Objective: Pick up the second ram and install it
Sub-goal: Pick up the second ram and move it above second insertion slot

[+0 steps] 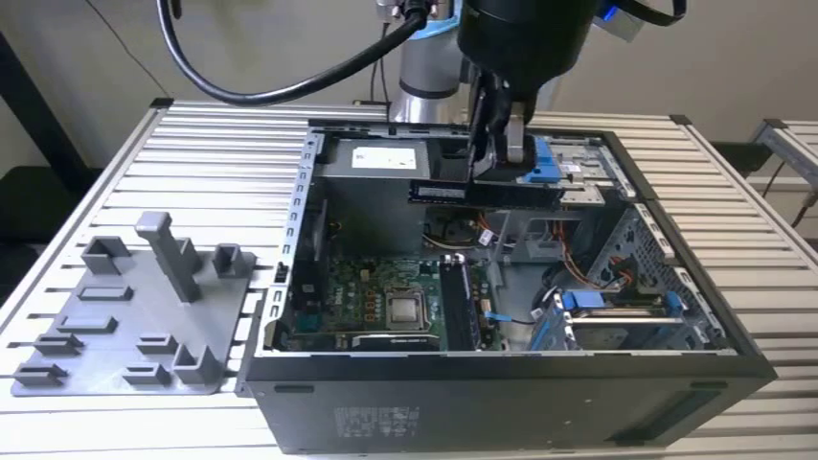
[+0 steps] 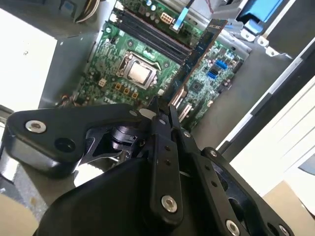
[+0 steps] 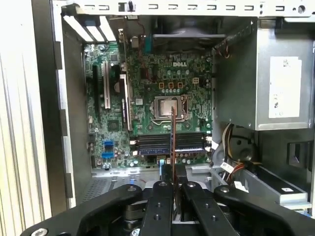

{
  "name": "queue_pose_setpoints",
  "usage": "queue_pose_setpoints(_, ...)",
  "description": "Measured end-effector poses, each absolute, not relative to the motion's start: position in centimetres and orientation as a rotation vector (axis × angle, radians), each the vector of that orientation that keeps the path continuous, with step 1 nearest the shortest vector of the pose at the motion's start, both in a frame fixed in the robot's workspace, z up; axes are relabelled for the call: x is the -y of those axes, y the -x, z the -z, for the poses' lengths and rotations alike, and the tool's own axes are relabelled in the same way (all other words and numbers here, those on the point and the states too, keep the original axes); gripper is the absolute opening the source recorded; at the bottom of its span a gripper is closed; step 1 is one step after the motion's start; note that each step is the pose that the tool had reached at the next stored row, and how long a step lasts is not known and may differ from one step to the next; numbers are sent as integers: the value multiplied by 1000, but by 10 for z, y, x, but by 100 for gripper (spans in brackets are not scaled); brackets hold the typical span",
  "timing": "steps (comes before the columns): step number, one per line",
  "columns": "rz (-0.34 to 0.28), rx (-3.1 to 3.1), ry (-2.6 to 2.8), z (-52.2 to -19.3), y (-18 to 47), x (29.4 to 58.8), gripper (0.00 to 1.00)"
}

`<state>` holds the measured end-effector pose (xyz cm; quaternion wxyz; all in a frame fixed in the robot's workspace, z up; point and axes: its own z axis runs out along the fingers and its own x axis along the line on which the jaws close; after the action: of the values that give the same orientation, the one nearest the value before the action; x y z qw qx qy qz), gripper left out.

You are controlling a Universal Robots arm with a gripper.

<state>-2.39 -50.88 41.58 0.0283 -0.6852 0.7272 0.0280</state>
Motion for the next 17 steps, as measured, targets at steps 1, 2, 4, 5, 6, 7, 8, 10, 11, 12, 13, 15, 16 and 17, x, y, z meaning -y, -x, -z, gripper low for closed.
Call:
queue_pose_setpoints(1,-87,-2244,2115,-416,21,509,14)
queue_pose_setpoints(2,-87,-2244,2115,-416,19,509,14)
queue_pose_setpoints(4,-87,-2244,2115,-416,15,509,14)
queue_pose_setpoints(5,-87,-2244,2115,-416,15,509,14)
queue_pose_setpoints(6,-87,-2245,2115,-416,15,509,14)
queue_pose_setpoints(7,-87,-2245,2115,-416,15,509,14)
queue_pose_setpoints(8,-87,-2245,2115,-416,15,509,14)
queue_pose_setpoints(10,-87,-2244,2115,-416,15,509,14)
queue_pose_setpoints(11,-87,-2244,2115,-416,15,508,14)
queue_pose_setpoints(12,-87,-2244,2115,-416,15,507,14)
queue_pose_setpoints(13,-86,-2244,2115,-416,15,506,14)
queue_pose_setpoints(15,-87,-2244,2115,-416,15,503,14)
queue_pose_setpoints(16,-87,-2244,2115,-416,15,501,14)
queue_pose_setpoints(17,-86,-2244,2115,-416,15,499,14)
